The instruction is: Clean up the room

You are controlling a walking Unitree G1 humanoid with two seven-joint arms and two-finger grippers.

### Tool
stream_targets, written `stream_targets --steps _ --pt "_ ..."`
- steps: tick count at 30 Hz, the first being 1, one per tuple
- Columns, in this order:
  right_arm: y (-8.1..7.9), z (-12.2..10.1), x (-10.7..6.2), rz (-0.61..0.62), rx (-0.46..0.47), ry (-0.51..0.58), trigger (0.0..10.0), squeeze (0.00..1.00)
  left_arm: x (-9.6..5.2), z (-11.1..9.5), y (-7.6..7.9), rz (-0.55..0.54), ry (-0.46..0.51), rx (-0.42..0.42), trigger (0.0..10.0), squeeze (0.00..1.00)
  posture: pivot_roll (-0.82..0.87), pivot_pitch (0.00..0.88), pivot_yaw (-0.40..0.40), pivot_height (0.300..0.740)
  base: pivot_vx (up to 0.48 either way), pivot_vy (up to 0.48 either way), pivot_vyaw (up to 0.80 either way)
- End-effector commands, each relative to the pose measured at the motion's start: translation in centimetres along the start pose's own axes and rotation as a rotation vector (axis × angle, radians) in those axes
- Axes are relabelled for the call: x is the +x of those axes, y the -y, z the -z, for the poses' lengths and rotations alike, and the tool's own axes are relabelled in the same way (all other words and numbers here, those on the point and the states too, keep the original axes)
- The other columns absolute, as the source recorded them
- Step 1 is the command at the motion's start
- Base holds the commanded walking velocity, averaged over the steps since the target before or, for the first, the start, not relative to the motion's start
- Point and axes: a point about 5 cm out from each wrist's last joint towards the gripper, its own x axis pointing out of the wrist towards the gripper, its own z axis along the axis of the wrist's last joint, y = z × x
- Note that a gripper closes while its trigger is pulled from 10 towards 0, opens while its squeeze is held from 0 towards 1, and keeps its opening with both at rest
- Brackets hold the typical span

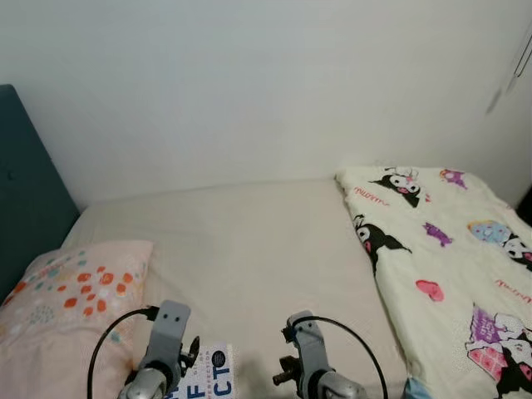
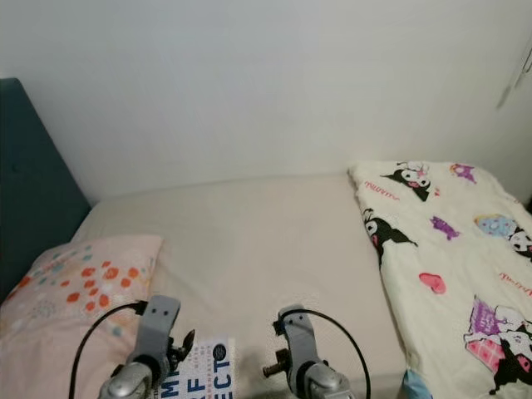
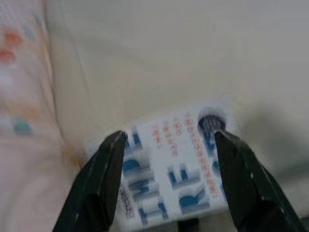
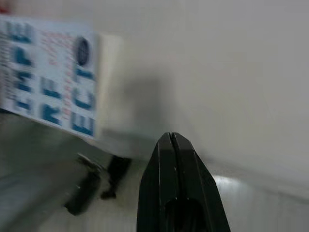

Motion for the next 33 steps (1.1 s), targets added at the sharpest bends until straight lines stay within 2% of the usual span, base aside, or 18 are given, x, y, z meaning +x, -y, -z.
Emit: stream_targets --steps 1,3,7,9,10,12,15,19,21,23,26,29,31,33 --pt "0.4 0.6 0.0 0.048 0.023 -0.040 10.0 0.00 -0.1 1.6 0.3 0.027 -0.085 0.031 10.0 0.00 0.05 0.005 -0.002 0.740 0.000 0.000 0.00" --pt "0.6 0.5 0.1 0.062 0.031 -0.040 10.0 0.00 0.1 1.9 0.3 0.026 -0.106 0.028 10.0 0.00 0.05 0.002 0.002 0.740 0.000 0.000 0.00" --pt "1.0 -0.1 0.1 0.064 0.086 -0.003 10.0 0.00 0.5 1.2 0.0 -0.026 -0.091 -0.081 10.0 0.00 0.05 0.000 0.001 0.740 0.000 0.000 0.00" --pt "1.0 -0.2 0.1 0.050 0.055 -0.005 10.0 0.00 0.6 1.1 0.0 -0.025 -0.080 -0.082 10.0 0.00 0.05 0.000 0.002 0.740 0.000 0.000 0.00" --pt "1.1 -0.1 0.1 0.039 -0.019 -0.012 10.0 0.00 0.8 1.0 0.1 -0.015 -0.067 -0.084 10.0 0.00 0.04 0.000 0.003 0.740 0.000 0.000 0.00" --pt "1.2 -0.1 0.1 0.040 -0.018 -0.012 10.0 0.00 0.8 0.9 0.1 -0.012 -0.066 -0.075 10.0 0.00 0.04 0.000 0.002 0.740 0.000 0.000 0.00" --pt "1.5 -0.2 0.0 0.053 0.035 0.003 10.0 0.00 0.8 1.0 -0.1 -0.031 -0.072 -0.061 10.0 0.00 0.04 0.000 -0.001 0.740 0.000 0.000 0.00" --pt "2.2 -0.7 -0.1 0.115 0.093 0.068 10.0 0.00 0.9 1.3 -0.7 -0.077 -0.078 -0.048 10.0 0.00 0.04 0.000 -0.001 0.740 0.000 0.000 0.00" --pt "3.0 -0.9 -0.3 0.200 0.046 0.064 10.0 0.00 0.9 1.4 -1.0 -0.099 -0.080 -0.062 10.0 0.00 0.03 0.000 -0.003 0.740 0.000 0.000 0.00" --pt "3.2 -0.8 -0.3 0.221 0.026 0.053 10.0 0.00 0.9 1.3 -1.1 -0.104 -0.078 -0.070 10.0 0.00 0.03 0.000 -0.003 0.740 0.000 0.000 0.00" --pt "2.8 -1.4 -0.1 0.178 0.112 0.086 10.0 0.00 0.9 1.1 -1.2 -0.111 -0.056 -0.091 10.0 0.00 0.02 0.009 -0.003 0.740 0.000 0.000 0.00" --pt "2.7 -2.0 -0.1 0.165 0.146 0.129 10.0 0.00 0.8 1.2 -1.4 -0.117 -0.042 -0.113 10.0 0.00 0.02 0.007 0.005 0.740 0.000 0.000 0.00" --pt "2.7 -2.1 -0.1 0.171 0.154 0.133 10.0 0.00 0.8 1.2 -1.4 -0.122 -0.040 -0.112 10.0 0.00 0.02 0.007 0.005 0.740 0.000 0.000 0.00" --pt "2.8 -2.3 -0.1 0.165 0.206 0.159 10.0 0.00 0.7 1.4 -1.4 -0.125 -0.042 -0.088 10.0 0.00 0.02 0.000 -0.002 0.740 0.000 0.000 0.00"
